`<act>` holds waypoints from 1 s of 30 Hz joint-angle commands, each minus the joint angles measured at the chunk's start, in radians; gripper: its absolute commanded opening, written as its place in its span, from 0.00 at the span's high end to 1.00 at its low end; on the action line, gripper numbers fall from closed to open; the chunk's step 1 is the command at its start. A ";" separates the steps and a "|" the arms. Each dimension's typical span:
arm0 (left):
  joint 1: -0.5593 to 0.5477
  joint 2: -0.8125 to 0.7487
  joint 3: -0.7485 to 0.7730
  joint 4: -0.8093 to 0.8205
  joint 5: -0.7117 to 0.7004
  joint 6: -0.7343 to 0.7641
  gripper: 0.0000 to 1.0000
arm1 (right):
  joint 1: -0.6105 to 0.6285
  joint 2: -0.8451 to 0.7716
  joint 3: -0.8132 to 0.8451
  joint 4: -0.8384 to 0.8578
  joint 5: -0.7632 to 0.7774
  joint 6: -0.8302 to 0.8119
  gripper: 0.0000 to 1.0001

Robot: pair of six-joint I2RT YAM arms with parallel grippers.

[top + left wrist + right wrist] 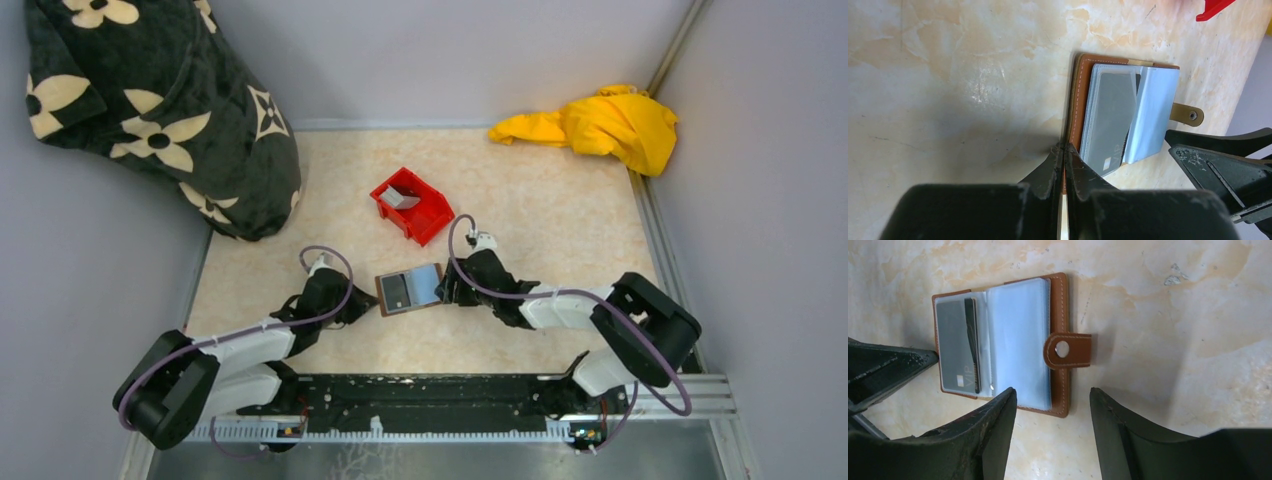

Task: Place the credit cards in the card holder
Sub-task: Close the card holder at the center of the board.

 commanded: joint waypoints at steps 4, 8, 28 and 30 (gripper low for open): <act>-0.005 0.031 0.008 -0.092 -0.020 0.029 0.91 | -0.003 0.110 0.108 -0.137 -0.049 0.021 0.44; -0.005 0.040 0.009 -0.087 -0.021 0.034 0.91 | -0.005 0.140 0.087 -0.097 -0.104 0.054 0.43; -0.005 0.102 0.002 -0.034 -0.005 0.039 0.91 | -0.009 0.146 -0.238 0.599 -0.280 0.326 0.44; -0.005 0.099 -0.001 -0.037 -0.006 0.040 0.91 | -0.008 0.129 -0.253 0.613 -0.271 0.334 0.45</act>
